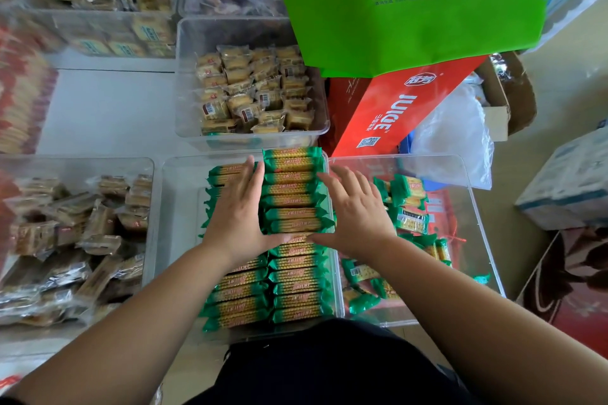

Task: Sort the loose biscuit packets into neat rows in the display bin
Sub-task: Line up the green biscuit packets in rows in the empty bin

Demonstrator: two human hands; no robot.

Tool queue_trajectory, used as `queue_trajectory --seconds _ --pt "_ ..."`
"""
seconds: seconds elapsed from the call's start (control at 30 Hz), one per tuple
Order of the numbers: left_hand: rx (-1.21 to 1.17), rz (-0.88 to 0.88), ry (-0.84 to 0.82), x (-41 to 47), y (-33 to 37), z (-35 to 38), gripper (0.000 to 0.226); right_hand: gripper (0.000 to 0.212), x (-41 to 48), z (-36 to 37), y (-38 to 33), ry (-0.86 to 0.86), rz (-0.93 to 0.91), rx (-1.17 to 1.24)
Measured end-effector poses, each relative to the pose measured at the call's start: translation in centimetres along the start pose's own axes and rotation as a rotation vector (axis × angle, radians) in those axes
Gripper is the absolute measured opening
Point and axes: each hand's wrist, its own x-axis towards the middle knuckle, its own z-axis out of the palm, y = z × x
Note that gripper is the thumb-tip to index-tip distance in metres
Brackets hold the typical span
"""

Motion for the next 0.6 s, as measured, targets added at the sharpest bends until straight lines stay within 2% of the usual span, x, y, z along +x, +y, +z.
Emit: queue_trajectory --seconds 0.07,0.13,0.33,0.43,0.5,0.6 --pt "-0.085 -0.043 -0.12 0.9 0.2 -0.5 0.147 0.133 1.1 -0.7 0.7 -0.091 -0.04 0.006" --pt "-0.086 -0.029 -0.148 1.6 0.6 -0.7 0.152 0.14 2.2 -1.2 1.0 -0.14 -0.089 -0.021" --pt "-0.002 0.022 -0.036 1.7 0.8 0.3 0.153 0.135 3.2 -1.1 1.3 -0.215 -0.141 -0.173" --pt "0.015 0.007 -0.03 1.7 1.2 0.6 0.148 0.124 2.8 -1.4 2.2 -0.22 -0.19 -0.112" --pt "0.065 0.0 -0.046 2.0 1.4 0.5 0.144 0.105 2.4 -1.5 3.5 -0.127 -0.163 0.126" --pt "0.128 -0.016 -0.063 2.1 1.5 0.2 0.143 0.066 1.4 -0.8 7.4 0.172 0.137 0.418"
